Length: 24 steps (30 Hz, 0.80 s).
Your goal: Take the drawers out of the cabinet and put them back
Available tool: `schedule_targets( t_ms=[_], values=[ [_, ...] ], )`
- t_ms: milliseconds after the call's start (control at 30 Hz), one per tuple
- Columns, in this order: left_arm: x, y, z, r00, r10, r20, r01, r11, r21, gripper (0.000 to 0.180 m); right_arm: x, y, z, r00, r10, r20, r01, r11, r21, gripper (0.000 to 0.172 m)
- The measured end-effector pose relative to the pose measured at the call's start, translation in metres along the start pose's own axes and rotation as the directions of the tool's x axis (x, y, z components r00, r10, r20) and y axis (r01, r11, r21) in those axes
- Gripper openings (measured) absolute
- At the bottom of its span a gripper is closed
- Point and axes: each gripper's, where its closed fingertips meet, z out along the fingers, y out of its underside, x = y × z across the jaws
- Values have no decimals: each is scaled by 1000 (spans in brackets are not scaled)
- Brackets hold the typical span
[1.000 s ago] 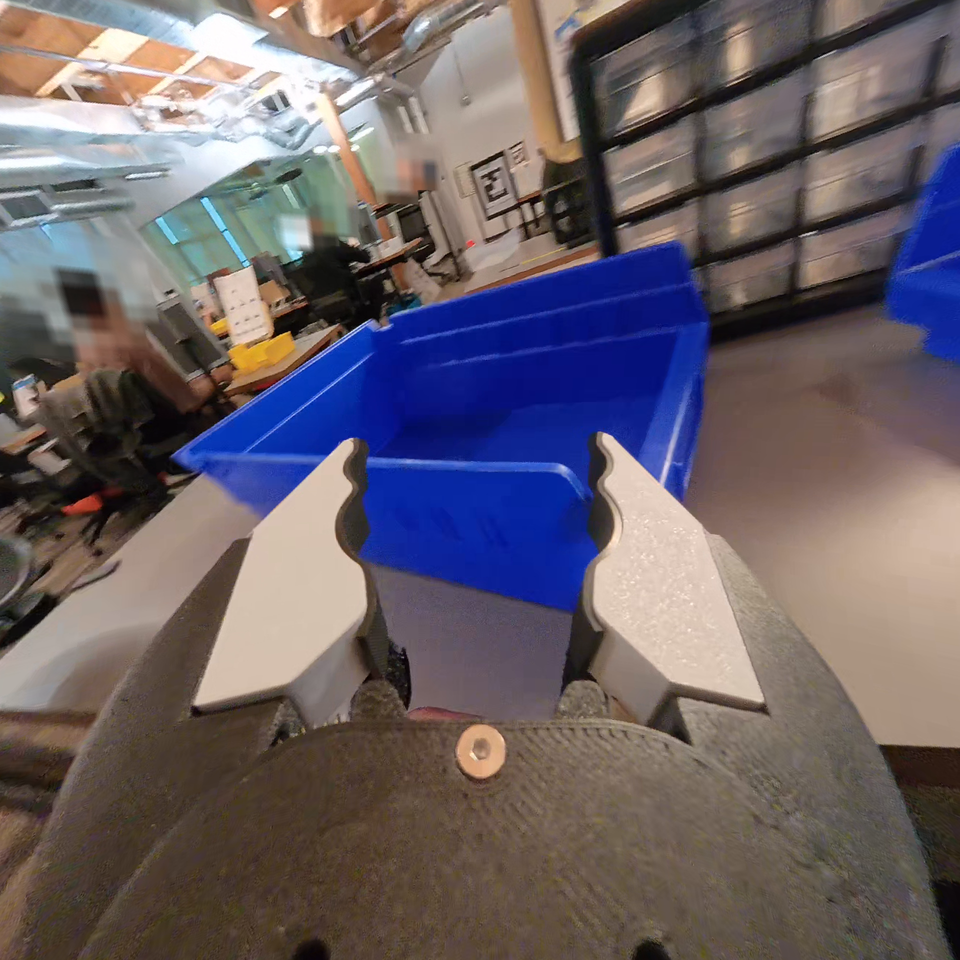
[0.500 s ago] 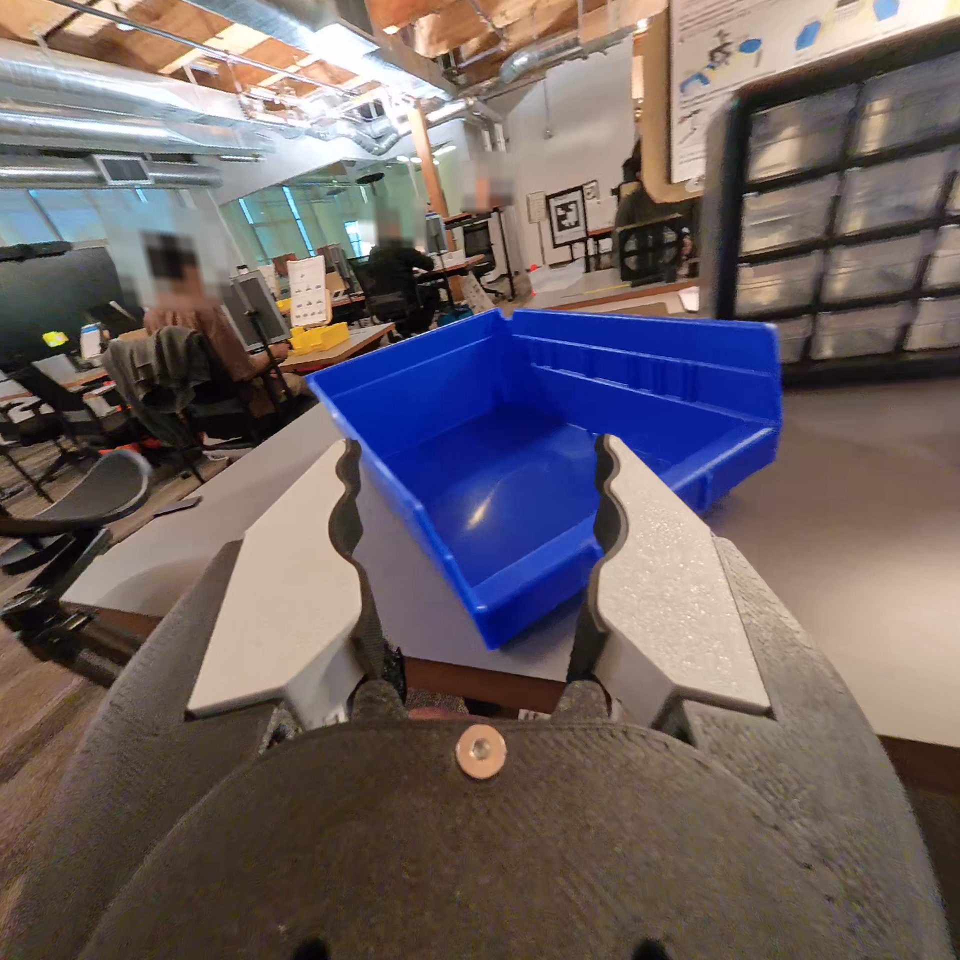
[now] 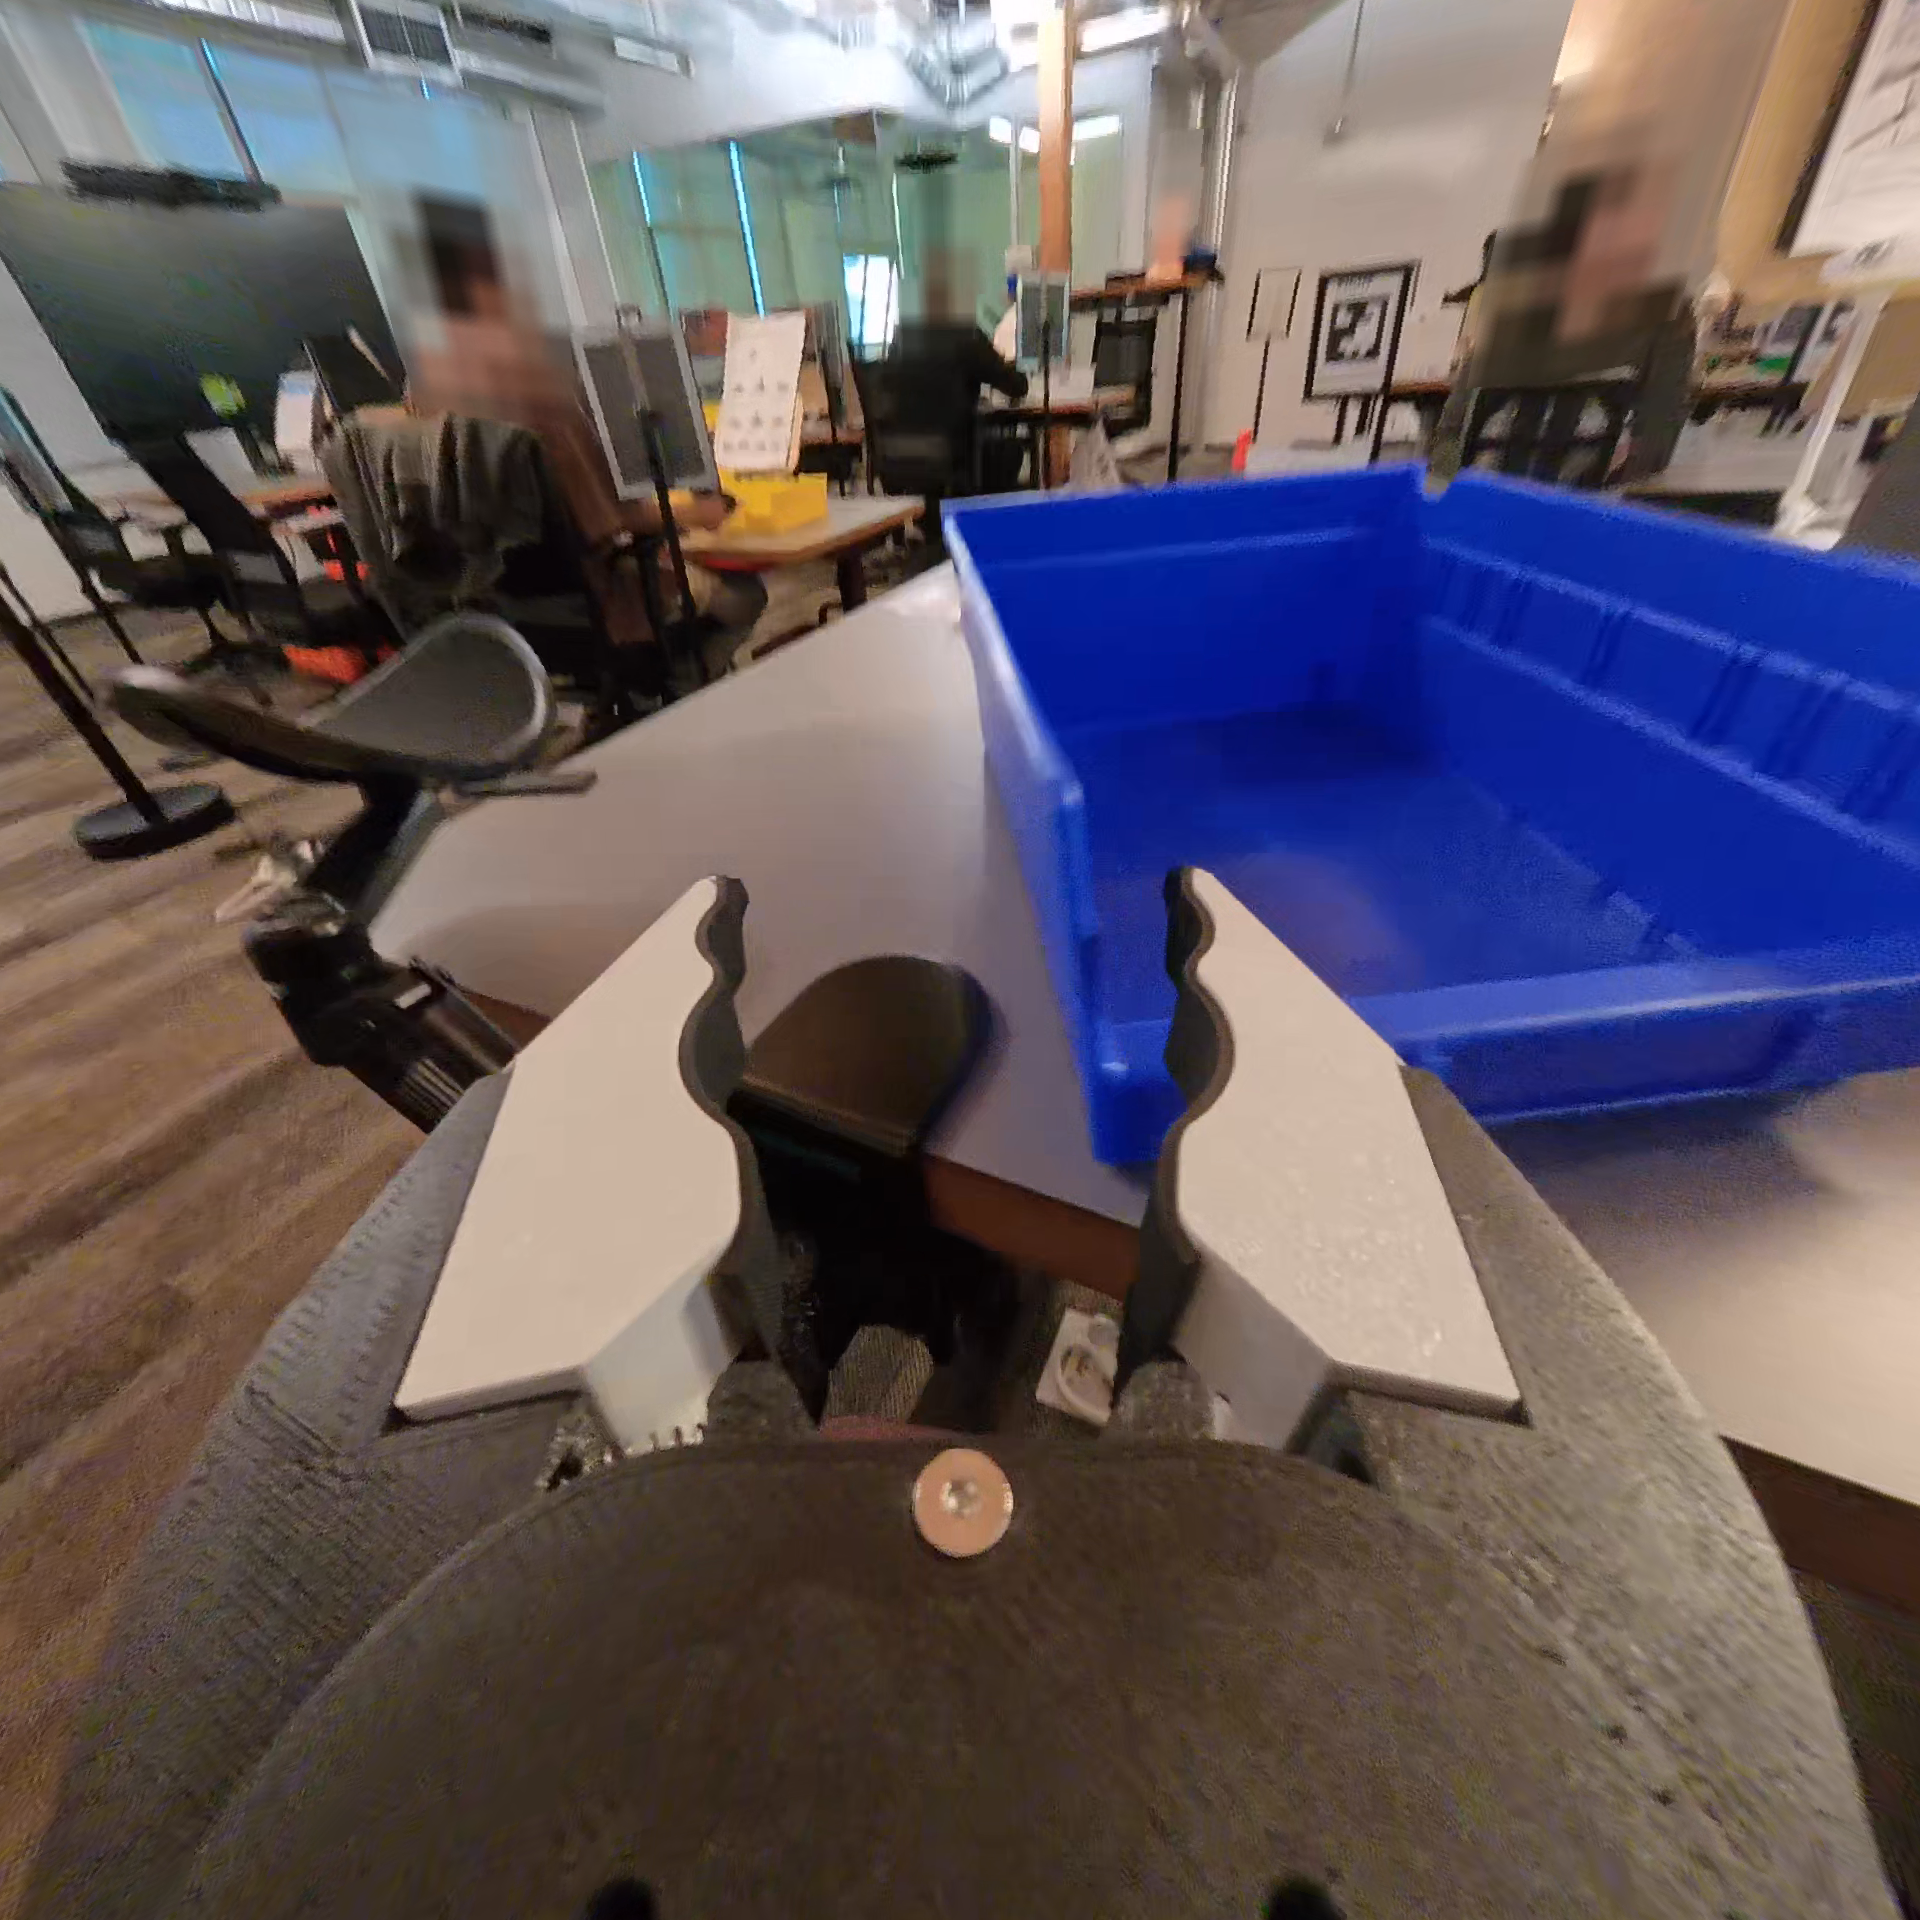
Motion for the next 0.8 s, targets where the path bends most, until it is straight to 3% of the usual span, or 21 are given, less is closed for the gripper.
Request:
schedule_targets(
  t_ms=[67, 167, 233, 300, 400, 467, 600, 633, 800],
  values=[
    [9, -18, -12, 999, 19, -35, -17, 998, 61, 82, 18, -20, -5, 1000, -9, -19, 9, 999, 37, 108],
    [67, -40, -24, 979, 84, -184, -62, 991, 123, 82, -23, -43, -11, 991, -50, 124, 43, 997, 63, 99],
    [111, -38, -22, 948, 145, -282, -117, 986, 115, 82, -61, -38, -3, 972, -100, 211, 91, 995, 51, 97],
    [134, -25, -9, 931, 197, -306, -185, 980, 66, 81, -70, -22, 15, 971, -140, 196, 141, 990, 9, 96],
    [114, -4, 12, 954, 206, -218, -214, 977, -17, 78, -32, 1, 33, 990, -106, 96, 112, 992, -58, 96],
    [86, 3, 19, 972, 176, -157, -183, 983, -33, 75, 5, 10, 34, 996, -82, 27, 83, 995, -58, 82],
    [47, 6, 32, 984, 144, -106, -148, 988, -30, 57, 60, 29, 42, 999, -23, -42, 18, 993, -117, 90],
    [47, 2, 32, 985, 128, -115, -132, 991, -27, 71, 63, 28, 42, 1000, 13, -20, -16, 993, -120, 91],
    [107, -28, -1, 948, 131, -290, -109, 990, 90, 73, 7, -2, 23, 974, 95, 205, -91, 995, -28, 94]
  ],
)
